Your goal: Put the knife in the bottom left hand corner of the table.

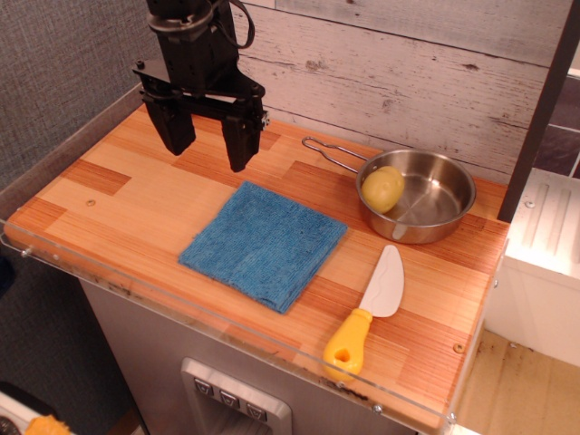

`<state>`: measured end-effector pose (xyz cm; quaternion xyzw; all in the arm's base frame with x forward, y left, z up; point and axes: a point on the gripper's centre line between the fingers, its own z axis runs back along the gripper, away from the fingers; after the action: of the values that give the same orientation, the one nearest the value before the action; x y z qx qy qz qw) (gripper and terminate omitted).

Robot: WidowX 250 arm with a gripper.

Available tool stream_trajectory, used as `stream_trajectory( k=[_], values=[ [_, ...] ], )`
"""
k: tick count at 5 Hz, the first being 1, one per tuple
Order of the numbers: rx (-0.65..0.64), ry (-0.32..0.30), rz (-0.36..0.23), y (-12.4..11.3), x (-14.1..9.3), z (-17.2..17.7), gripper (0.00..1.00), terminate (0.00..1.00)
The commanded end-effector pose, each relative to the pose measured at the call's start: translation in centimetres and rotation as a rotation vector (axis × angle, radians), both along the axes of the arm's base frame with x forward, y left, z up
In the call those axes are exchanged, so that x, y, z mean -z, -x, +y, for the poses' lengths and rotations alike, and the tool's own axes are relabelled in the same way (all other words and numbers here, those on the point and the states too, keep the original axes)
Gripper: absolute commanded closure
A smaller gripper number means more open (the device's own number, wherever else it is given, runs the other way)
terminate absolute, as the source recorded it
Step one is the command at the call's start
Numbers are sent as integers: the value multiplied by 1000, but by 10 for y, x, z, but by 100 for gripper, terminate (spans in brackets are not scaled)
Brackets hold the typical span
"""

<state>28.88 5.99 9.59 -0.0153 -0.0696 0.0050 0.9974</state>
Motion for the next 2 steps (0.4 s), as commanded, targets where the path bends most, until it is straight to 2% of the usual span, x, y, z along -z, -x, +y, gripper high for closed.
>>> stream_trajectory(
  k=[1,2],
  values=[
    [0,0,0,0,0,0,0,0],
    [29,20,7,3,7,-22,0,0]
  ],
)
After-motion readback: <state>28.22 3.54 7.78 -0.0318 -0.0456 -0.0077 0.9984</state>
